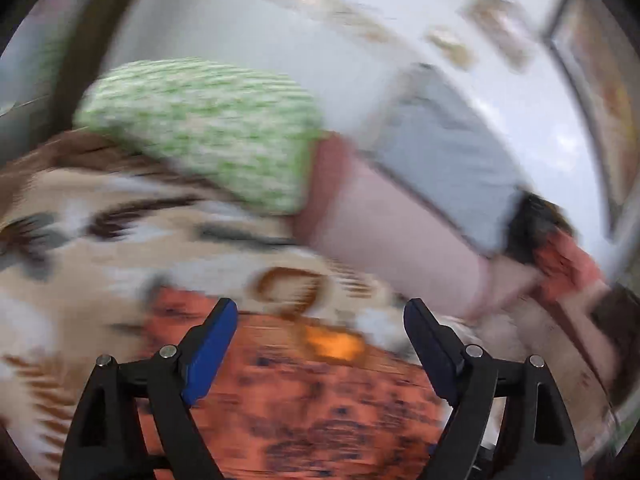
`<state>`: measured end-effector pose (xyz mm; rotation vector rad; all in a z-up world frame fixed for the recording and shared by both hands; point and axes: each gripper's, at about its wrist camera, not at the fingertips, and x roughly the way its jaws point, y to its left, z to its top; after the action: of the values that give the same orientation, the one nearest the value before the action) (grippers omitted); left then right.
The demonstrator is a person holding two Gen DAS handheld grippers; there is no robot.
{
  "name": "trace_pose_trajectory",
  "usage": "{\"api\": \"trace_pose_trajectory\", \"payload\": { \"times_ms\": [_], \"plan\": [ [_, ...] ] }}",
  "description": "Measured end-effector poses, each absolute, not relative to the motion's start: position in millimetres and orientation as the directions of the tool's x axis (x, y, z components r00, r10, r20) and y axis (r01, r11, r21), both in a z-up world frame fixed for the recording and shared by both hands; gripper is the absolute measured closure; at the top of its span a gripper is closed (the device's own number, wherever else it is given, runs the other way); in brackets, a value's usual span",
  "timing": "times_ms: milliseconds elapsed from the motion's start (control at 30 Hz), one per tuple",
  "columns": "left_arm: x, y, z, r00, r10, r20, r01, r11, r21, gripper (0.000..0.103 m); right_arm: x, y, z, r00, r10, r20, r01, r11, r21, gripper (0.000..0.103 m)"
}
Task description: Fold small clothes
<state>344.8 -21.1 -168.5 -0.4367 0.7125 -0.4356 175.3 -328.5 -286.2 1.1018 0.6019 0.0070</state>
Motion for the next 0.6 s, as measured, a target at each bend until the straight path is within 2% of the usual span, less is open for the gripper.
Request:
{"api": "trace_pose_trajectory", "payload": {
  "times_ms": [167,233,400,467,600],
  "plan": [
    [372,20,-228,0.599,-0.321,-0.733,-0.052,0.899,-0.435,0.018,209,-299,-284,0.762,0.390,-0.516,0.246,0.563,0.789,0.038],
    [378,32,-247,0.554,-0.284,-0.783,-0.131,0.898,-0.419,0.019,223,-285,-280,0.729,0.394,-0.560,0.224,0.636,0.738,0.038],
    [375,37,-257,0.519,-0.219,-0.827,-0.161,0.924,-0.346,0.019,247,-223,-272,0.602,0.241,-0.761,0.109,0.919,0.378,0.038],
    [377,32,-262,0.489,-0.205,-0.848,-0.151,0.937,-0.314,0.019,248,-205,-272,0.582,0.207,-0.786,0.052,0.956,0.290,0.038],
    [380,19,-271,0.452,-0.214,-0.866,-0.106,0.951,-0.290,0.019,251,-188,-277,0.579,0.092,-0.810,0.050,0.988,0.147,0.038]
  ]
}}
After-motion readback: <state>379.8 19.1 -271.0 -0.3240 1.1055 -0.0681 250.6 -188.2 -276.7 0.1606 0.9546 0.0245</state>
